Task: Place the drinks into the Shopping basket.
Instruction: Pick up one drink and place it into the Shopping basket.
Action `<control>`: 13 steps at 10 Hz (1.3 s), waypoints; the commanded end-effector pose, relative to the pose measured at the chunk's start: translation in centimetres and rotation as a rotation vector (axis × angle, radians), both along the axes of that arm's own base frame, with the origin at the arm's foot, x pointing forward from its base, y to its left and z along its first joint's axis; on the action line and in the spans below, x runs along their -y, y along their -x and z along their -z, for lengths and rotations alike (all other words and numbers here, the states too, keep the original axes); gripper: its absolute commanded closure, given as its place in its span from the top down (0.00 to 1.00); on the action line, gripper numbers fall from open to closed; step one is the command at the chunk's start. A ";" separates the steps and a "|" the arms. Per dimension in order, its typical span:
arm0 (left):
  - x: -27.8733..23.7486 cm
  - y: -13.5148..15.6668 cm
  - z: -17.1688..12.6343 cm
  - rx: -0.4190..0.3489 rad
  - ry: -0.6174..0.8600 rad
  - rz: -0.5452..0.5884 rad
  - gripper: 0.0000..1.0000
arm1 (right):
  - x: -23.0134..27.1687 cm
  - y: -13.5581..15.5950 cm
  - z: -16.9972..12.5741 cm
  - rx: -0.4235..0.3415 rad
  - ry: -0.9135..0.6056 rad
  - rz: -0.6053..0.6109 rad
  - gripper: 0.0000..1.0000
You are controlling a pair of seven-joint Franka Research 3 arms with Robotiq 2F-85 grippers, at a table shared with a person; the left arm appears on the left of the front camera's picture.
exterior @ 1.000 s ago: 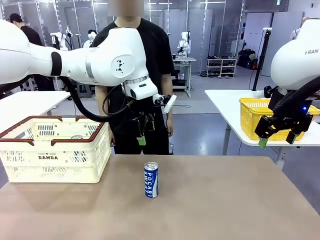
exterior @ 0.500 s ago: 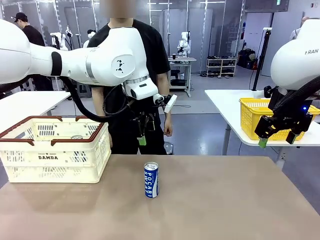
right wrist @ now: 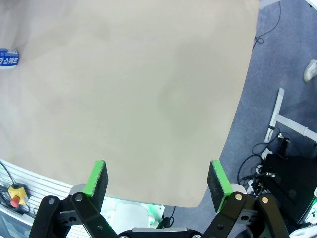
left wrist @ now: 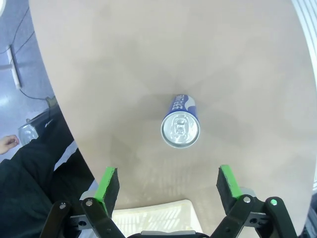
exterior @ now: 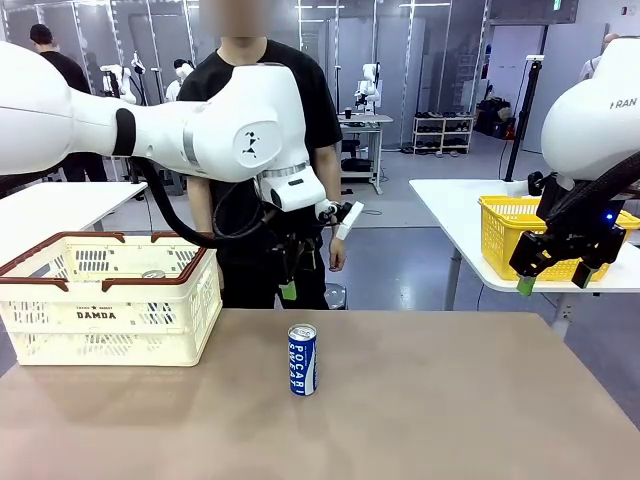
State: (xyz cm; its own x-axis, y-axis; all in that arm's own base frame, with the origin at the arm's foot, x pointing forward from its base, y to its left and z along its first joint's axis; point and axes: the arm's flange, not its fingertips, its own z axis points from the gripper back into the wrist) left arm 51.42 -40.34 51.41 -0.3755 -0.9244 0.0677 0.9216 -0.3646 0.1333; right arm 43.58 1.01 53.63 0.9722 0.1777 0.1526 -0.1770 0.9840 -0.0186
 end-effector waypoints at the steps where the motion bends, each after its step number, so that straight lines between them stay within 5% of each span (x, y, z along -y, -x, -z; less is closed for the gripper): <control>1: 0.7 0.8 2.1 0.022 -0.026 -0.018 1.00 | 0.2 0.0 -0.2 -0.004 0.003 0.001 1.00; 13: 2.5 -0.5 12.3 -0.100 -0.099 -0.054 1.00 | 0.2 0.0 -0.2 -0.004 0.003 0.001 1.00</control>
